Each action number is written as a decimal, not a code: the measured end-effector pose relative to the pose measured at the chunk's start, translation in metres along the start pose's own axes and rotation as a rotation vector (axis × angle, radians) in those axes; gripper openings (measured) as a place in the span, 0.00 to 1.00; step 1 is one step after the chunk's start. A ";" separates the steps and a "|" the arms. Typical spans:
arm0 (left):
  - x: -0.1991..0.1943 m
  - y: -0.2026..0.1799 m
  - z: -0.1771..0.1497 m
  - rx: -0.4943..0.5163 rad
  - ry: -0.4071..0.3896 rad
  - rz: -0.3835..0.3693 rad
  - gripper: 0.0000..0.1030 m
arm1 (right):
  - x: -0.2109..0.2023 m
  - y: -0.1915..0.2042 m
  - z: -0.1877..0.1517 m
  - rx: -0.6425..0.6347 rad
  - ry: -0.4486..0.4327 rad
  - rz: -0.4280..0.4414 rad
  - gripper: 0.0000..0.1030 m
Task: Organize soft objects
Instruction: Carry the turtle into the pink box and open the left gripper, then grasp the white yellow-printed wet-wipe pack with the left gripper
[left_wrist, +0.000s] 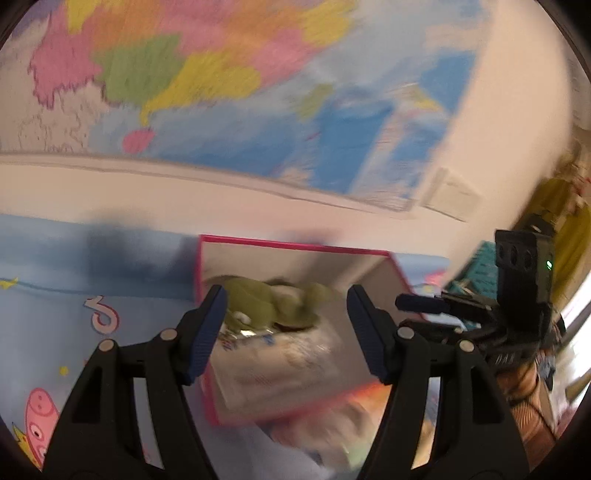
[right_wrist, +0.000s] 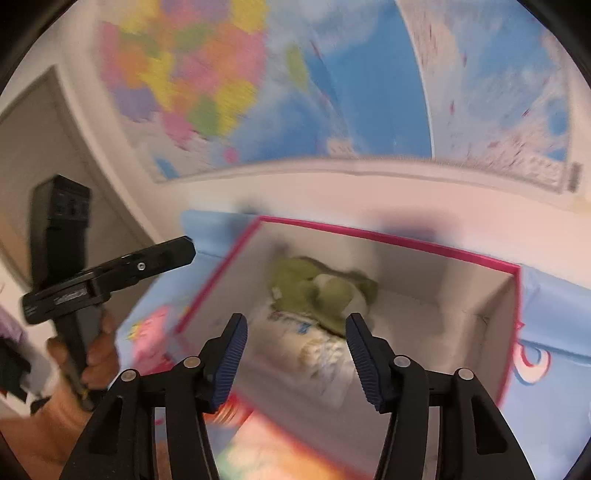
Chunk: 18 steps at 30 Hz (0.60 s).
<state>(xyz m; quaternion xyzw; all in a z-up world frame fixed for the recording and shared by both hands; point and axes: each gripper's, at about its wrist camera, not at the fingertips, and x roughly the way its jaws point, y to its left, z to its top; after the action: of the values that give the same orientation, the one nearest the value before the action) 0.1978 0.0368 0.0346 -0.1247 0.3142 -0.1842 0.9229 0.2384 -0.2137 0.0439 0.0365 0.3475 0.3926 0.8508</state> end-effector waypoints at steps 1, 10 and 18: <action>-0.010 -0.006 -0.005 0.021 -0.010 -0.029 0.67 | -0.013 0.004 -0.007 -0.013 -0.013 0.012 0.62; -0.067 -0.062 -0.071 0.173 0.026 -0.149 0.69 | -0.080 0.014 -0.096 -0.007 0.031 0.032 0.66; -0.047 -0.083 -0.146 0.134 0.272 -0.242 0.68 | -0.076 -0.008 -0.173 0.131 0.165 0.026 0.66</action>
<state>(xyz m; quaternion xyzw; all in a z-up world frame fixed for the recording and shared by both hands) 0.0502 -0.0349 -0.0244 -0.0739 0.4060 -0.3294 0.8492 0.1021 -0.3087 -0.0468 0.0639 0.4406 0.3816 0.8100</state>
